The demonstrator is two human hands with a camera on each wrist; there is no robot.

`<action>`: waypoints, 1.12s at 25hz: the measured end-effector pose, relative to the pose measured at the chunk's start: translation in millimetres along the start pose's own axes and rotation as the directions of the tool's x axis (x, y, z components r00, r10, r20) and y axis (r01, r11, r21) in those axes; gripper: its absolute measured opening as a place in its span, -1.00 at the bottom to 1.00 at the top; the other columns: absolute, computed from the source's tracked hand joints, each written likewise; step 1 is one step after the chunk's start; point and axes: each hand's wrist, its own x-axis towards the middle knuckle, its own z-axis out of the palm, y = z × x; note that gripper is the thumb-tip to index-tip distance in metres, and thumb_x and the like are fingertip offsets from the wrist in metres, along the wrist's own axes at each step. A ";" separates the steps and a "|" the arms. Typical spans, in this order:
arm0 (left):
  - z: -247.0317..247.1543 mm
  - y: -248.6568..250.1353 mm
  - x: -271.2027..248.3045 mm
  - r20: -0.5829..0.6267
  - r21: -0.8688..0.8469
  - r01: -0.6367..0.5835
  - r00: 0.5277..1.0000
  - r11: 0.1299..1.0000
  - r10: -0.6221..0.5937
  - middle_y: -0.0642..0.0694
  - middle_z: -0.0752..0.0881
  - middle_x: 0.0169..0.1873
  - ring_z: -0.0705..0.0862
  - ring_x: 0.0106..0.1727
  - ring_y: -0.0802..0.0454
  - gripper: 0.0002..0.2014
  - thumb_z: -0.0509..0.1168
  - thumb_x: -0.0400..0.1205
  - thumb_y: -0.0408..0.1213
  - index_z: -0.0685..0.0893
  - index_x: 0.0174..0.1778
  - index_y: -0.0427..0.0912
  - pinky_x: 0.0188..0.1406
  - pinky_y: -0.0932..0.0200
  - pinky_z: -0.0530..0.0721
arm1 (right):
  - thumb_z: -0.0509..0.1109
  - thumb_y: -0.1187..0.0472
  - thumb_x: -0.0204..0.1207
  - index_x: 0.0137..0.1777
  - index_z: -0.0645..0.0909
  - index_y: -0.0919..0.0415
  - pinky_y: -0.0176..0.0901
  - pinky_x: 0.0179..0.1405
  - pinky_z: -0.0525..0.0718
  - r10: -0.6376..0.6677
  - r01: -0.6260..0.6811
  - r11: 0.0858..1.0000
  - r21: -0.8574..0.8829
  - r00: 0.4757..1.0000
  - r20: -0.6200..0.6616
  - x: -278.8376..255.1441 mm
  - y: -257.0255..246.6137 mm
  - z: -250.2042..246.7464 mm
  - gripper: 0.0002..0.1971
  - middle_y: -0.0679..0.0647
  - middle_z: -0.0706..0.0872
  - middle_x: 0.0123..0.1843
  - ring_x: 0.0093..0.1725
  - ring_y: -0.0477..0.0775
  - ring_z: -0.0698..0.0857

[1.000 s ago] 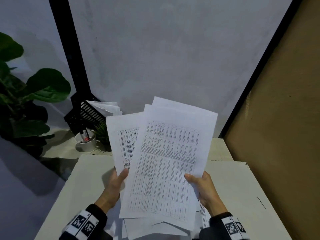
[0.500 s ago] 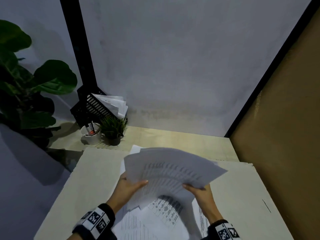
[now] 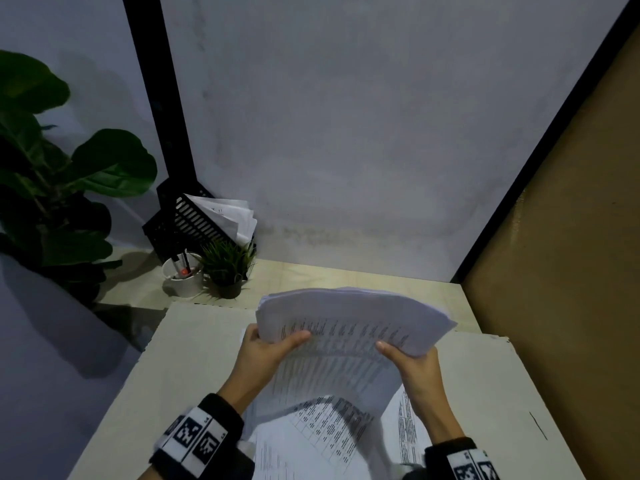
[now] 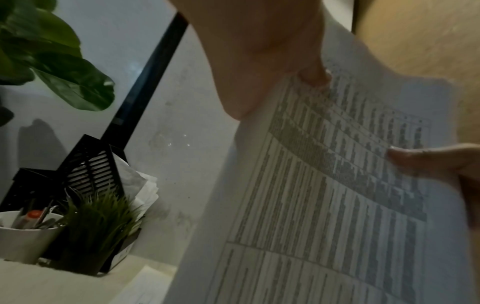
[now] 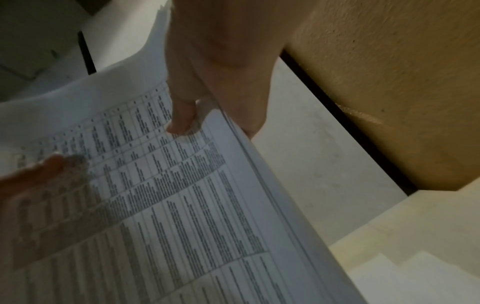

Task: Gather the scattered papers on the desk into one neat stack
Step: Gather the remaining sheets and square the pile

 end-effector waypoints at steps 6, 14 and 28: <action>-8.4 5.3 -10.0 0.151 -0.064 -0.075 0.985 0.995 0.084 0.14 0.84 -0.25 0.78 -0.19 0.23 -0.37 0.59 -0.03 0.22 0.74 -0.10 0.00 -0.27 0.35 0.71 | 0.47 0.53 0.31 -0.07 0.69 0.15 -0.34 -0.30 0.73 0.048 -0.047 0.999 -0.019 0.998 0.033 -3.8 4.6 -4.6 -0.70 -0.11 0.86 -0.25 -0.21 -0.13 0.81; -8.6 8.7 0.3 0.099 0.003 -0.066 0.993 0.998 0.065 0.19 0.81 -0.40 0.75 -0.31 0.18 -0.78 0.58 0.16 -0.11 0.77 -0.32 0.02 -0.41 0.40 0.68 | 0.47 0.48 0.34 -0.14 0.72 0.12 -0.34 -0.31 0.73 0.022 -0.022 1.000 -0.018 0.999 0.038 6.3 -5.1 -0.7 -0.76 -0.10 0.85 -0.30 -0.26 -0.12 0.81; 10.9 27.4 4.6 -0.068 0.058 -0.257 0.963 0.965 0.261 0.17 0.79 -0.18 0.70 -0.14 0.13 -0.67 0.13 0.35 0.16 0.76 -0.20 0.22 -0.18 0.11 0.61 | 0.25 0.07 0.35 -0.32 0.67 0.25 -0.45 -0.42 0.54 -0.147 0.145 0.989 -0.035 0.986 -0.080 10.7 -24.7 10.9 -0.73 -0.13 0.74 -0.38 -0.38 -0.23 0.63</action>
